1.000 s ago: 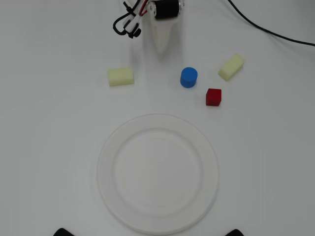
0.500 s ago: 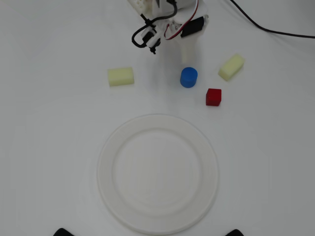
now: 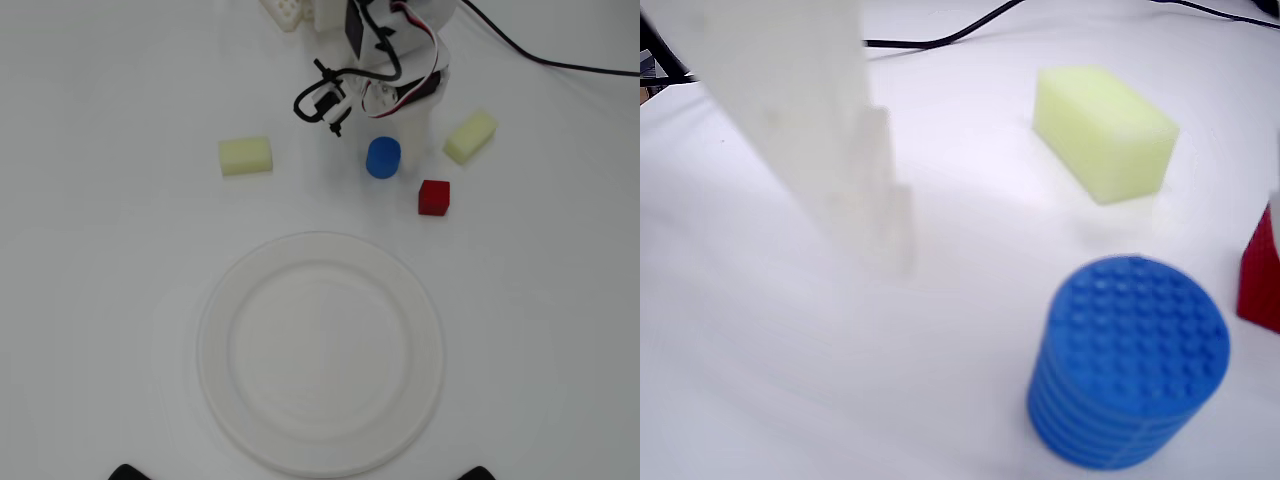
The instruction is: Grasp a blue block and put it in the dish.
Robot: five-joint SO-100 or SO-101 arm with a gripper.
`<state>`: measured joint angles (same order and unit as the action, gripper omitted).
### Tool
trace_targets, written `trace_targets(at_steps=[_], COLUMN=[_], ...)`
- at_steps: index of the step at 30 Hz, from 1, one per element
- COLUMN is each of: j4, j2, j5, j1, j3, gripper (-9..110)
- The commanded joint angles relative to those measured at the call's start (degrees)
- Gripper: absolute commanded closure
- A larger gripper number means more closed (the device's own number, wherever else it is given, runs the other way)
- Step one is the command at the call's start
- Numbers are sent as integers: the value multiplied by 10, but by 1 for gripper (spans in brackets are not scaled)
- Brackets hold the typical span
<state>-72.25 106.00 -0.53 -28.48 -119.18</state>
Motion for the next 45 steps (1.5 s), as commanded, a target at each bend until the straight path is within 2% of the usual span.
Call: trace_targets(at_steps=[1, 24, 32, 36, 45], j4=[20, 64, 78, 78, 55], j2=[-12, -132, -142, -147, -44], j5=[1, -22, -32, -29, -47], j1=[-13, 6, 7, 11, 30], j3=[27, 67, 69, 75, 76], gripper=[72, 75, 86, 100, 101])
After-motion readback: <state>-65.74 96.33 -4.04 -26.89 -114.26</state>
